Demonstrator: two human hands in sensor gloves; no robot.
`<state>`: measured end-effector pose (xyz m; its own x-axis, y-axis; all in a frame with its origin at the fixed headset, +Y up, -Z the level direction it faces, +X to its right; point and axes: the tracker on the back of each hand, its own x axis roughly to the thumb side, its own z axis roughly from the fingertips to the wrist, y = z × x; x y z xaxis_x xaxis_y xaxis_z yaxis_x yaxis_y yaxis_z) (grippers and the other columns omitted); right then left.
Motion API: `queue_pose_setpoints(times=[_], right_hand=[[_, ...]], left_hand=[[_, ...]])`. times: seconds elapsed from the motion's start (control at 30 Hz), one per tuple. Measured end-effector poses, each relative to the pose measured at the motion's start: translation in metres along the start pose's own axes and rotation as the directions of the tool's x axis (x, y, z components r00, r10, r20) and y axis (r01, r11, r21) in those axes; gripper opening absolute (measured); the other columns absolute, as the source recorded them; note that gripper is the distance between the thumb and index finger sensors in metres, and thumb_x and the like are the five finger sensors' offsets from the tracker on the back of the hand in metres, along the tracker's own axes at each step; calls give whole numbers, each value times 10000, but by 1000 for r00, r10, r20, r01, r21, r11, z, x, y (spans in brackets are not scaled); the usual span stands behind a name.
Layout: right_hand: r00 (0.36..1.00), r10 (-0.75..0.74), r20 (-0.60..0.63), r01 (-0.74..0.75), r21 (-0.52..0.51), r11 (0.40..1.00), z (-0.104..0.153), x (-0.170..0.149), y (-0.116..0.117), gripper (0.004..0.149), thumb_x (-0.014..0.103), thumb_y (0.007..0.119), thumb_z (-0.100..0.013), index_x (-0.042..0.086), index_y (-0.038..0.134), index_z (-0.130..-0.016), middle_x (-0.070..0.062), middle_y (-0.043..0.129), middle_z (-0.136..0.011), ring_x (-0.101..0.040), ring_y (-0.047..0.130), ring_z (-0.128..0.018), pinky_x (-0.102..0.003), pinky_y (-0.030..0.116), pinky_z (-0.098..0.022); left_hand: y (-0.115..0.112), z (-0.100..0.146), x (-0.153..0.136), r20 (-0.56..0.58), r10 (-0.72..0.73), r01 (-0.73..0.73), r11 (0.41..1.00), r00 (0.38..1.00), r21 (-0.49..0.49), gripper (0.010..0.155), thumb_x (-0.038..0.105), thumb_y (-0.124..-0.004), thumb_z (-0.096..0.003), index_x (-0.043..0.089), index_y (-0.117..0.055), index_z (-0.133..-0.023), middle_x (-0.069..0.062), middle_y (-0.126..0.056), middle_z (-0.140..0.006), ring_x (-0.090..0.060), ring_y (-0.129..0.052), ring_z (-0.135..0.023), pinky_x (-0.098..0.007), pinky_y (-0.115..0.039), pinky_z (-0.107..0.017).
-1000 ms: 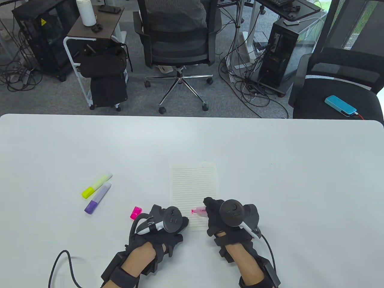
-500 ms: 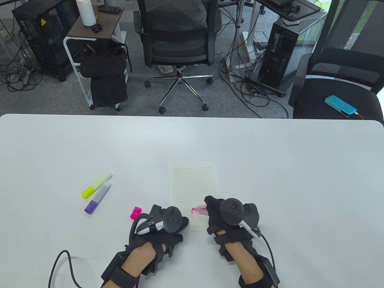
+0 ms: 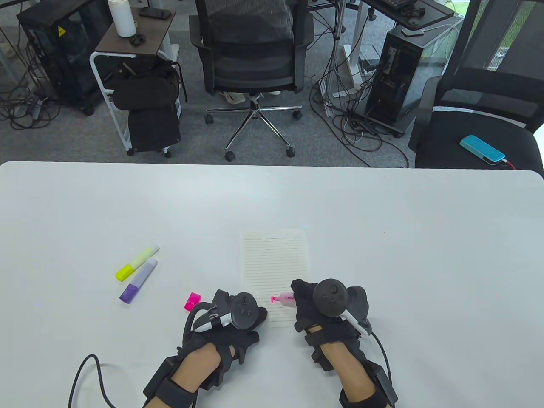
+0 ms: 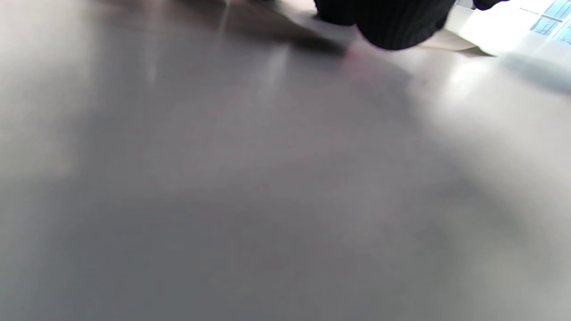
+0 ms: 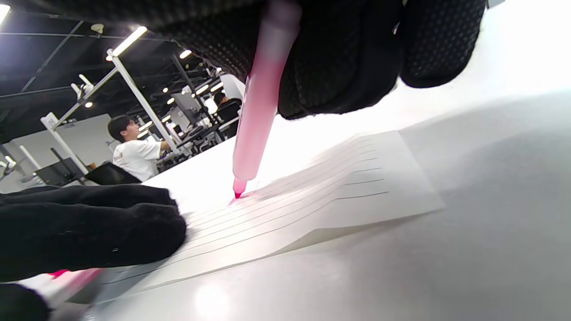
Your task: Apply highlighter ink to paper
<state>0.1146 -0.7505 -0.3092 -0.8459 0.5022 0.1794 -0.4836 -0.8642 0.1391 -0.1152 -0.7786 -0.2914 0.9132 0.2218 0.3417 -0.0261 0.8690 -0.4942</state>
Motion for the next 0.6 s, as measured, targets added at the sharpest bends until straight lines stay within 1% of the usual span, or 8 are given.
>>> queue_pose_setpoints(times=[0.17,0.3,0.4,0.6], right_hand=[[999,32,4,-32,-54,998,0,0,3,386,294,747,-619,193,759,-992,-174,884,-815,-362,918,-534,-610,703,-597],[1000,25,-3,-26,-38,999,-1,-3,3,385,291,746,-618,188,762,-988,-180,887,-807,-364,920,-525,-611,707,-591],[1000,-1,0,1,4,1000,0,-1,1,381,287,756,-608,177,783,-971,-182,902,-781,-363,924,-502,-613,713,-582],[999,44,-9,-44,-68,997,-1,-4,4,388,296,737,-625,191,747,-998,-174,877,-818,-360,915,-536,-608,703,-596]], left_hand=[[0,0,0,0,0,0,1000,1000,0,654,502,-692,-457,406,-456,-1059,-1,-274,-1156,-375,-338,-1048,-674,-286,-728],[0,0,0,0,0,0,1000,1000,0,655,501,-693,-456,406,-457,-1059,-1,-276,-1156,-374,-338,-1048,-674,-286,-728],[0,0,0,1,1,-1,1000,1000,-1,654,502,-692,-456,407,-457,-1059,-1,-275,-1156,-374,-337,-1048,-674,-288,-728],[0,0,0,1,1,-1,1000,1000,-1,654,502,-691,-457,407,-455,-1059,0,-273,-1156,-375,-337,-1048,-674,-287,-728]])
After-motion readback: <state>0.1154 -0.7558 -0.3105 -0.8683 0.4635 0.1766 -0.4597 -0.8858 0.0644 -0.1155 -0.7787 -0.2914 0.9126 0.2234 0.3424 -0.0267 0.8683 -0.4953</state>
